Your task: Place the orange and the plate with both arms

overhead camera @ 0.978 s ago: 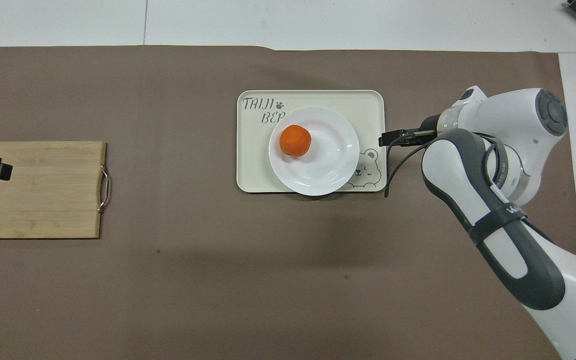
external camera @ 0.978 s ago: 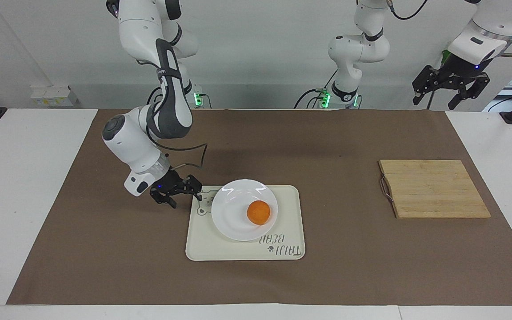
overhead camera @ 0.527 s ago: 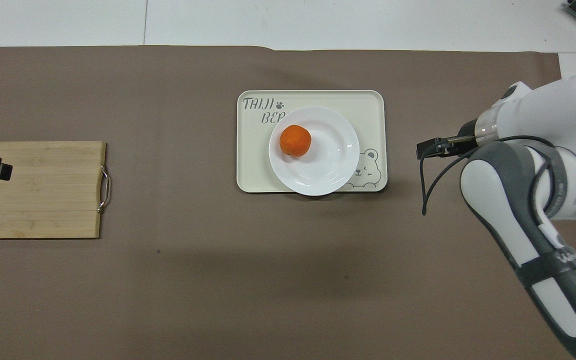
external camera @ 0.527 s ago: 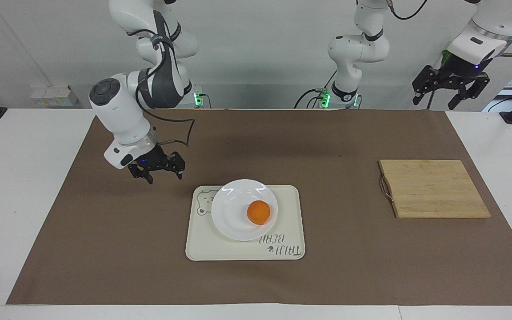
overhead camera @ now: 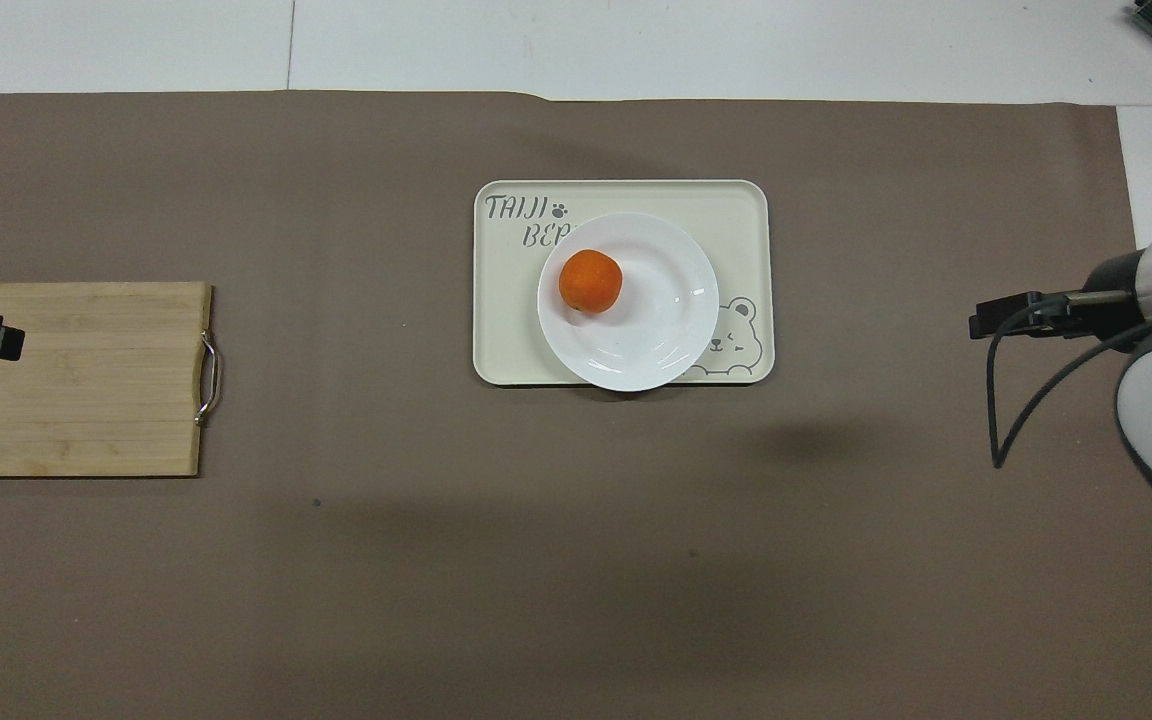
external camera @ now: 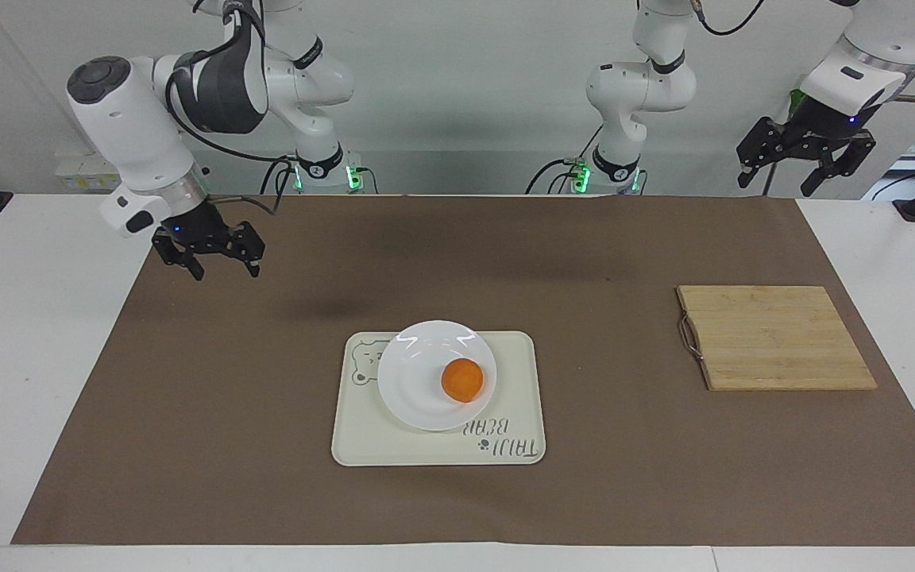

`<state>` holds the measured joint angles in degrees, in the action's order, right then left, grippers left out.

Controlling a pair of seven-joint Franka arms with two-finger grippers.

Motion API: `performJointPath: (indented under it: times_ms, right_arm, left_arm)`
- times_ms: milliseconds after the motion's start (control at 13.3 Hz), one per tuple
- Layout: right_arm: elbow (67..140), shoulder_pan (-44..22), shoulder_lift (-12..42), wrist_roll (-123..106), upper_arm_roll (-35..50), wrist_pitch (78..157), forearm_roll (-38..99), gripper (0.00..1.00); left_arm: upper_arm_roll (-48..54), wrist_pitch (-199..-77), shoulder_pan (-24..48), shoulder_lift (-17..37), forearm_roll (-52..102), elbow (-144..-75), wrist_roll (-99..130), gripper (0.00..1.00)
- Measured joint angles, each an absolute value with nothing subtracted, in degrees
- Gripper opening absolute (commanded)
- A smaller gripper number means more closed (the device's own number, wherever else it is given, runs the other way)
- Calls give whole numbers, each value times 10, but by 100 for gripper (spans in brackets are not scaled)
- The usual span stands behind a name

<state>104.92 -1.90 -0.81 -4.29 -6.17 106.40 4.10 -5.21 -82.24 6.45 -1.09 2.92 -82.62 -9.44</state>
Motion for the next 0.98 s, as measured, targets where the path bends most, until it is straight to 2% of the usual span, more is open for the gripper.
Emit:
performJointPath:
  times_ms: [376, 978]
  right_arm:
    - [1042, -14, -56, 15, -63, 1001, 30, 100]
    - [928, -14, -74, 17, -63, 864, -11, 100]
  left_arm:
    - [-52, -822, 64, -11, 29, -826, -94, 100]
    - [-52, -822, 64, -11, 29, -826, -94, 100]
